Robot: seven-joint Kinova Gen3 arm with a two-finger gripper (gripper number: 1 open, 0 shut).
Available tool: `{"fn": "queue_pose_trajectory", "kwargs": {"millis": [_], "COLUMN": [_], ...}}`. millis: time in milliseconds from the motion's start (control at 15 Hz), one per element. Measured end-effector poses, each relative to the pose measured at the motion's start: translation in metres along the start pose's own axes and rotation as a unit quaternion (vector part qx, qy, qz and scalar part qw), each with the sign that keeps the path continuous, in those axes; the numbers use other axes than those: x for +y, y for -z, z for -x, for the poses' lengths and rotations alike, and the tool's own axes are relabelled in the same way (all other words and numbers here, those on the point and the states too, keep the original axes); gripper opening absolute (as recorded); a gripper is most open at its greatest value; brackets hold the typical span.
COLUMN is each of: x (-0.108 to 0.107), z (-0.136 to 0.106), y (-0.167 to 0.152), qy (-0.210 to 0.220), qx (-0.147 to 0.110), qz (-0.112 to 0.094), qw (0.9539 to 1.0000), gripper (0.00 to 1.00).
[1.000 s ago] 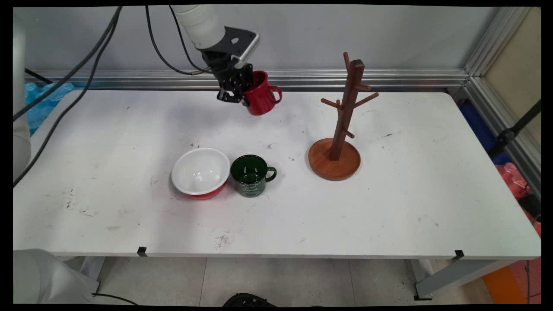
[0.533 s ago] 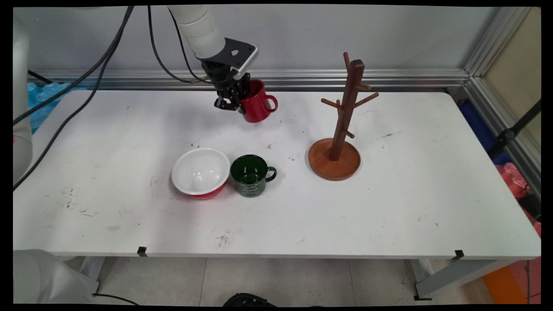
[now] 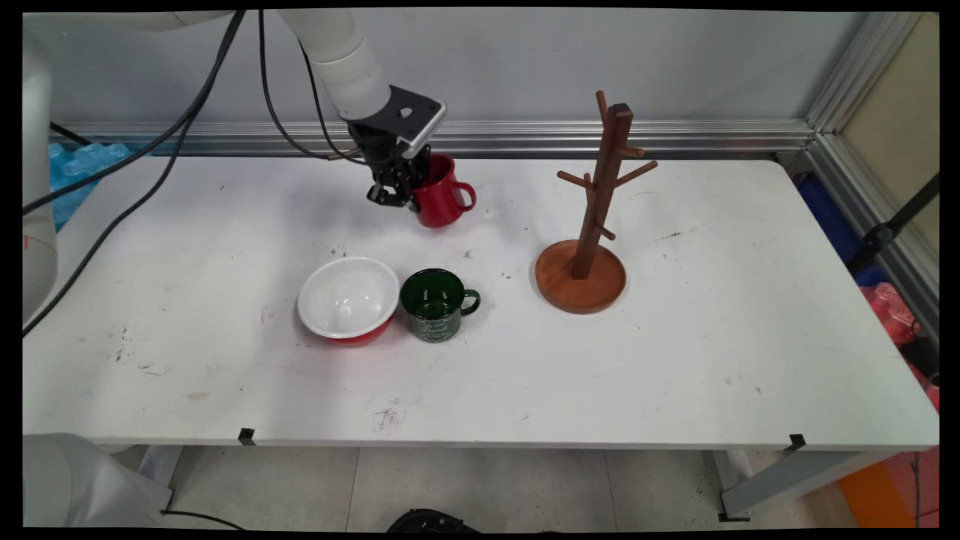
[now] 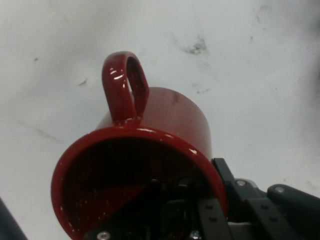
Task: Place the picked object on the table
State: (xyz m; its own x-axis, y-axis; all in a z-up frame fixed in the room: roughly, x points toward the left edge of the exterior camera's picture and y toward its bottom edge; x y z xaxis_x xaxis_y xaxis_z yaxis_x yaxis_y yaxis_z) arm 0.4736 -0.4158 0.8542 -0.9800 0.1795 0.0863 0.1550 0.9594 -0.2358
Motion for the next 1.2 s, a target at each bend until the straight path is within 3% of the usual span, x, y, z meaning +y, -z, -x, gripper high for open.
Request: {"fn": "queue_pose_trajectory", "kwargs": {"millis": [1200], "x": [0.013], "z": [-0.006], "y": [-0.019], "qy": [-0.035], "qx": [-0.013], "qz": [0.019], "qw": [0.9991], "gripper": [0.0]}}
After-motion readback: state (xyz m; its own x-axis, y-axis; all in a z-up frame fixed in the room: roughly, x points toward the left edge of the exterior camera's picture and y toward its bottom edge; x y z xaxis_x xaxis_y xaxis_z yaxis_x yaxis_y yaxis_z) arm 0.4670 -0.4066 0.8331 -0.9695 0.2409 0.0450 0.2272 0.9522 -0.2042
